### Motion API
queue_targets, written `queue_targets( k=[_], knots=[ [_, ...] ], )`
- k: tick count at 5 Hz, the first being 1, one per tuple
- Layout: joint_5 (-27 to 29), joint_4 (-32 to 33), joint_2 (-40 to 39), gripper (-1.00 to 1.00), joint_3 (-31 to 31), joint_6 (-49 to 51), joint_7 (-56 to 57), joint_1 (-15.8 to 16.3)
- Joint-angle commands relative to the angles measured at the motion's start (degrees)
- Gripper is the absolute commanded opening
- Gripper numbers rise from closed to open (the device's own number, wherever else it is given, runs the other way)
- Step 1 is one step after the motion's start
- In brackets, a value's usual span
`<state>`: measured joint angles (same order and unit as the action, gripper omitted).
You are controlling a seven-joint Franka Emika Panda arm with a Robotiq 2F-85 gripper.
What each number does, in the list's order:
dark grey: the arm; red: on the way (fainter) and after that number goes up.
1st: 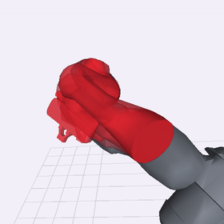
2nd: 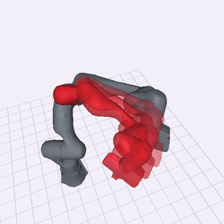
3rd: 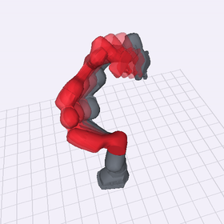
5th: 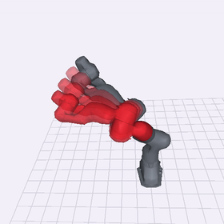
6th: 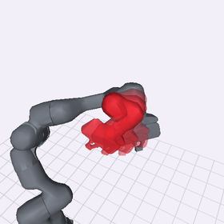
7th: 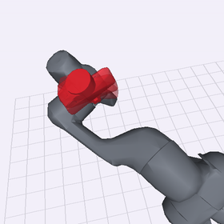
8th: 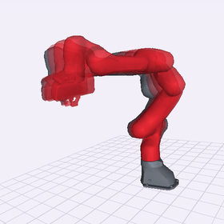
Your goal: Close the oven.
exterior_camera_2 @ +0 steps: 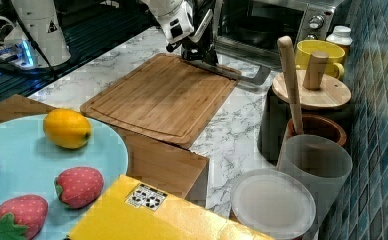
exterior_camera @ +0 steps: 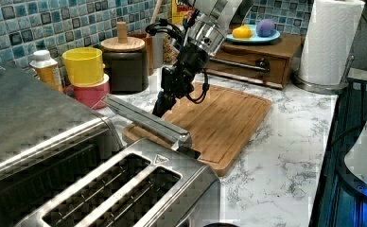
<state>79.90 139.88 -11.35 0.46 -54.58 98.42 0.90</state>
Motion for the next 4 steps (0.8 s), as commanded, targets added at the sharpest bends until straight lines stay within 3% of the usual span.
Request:
queue_targets(
  k=[1,4],
  knots=[
    [1.52,-8.86,-0.84,-1.0,3.42,1.46,0.8,2.87],
    [6.73,-8.95,1.21,-1.0,6.62,2.19,0.03,2.63]
  ],
)
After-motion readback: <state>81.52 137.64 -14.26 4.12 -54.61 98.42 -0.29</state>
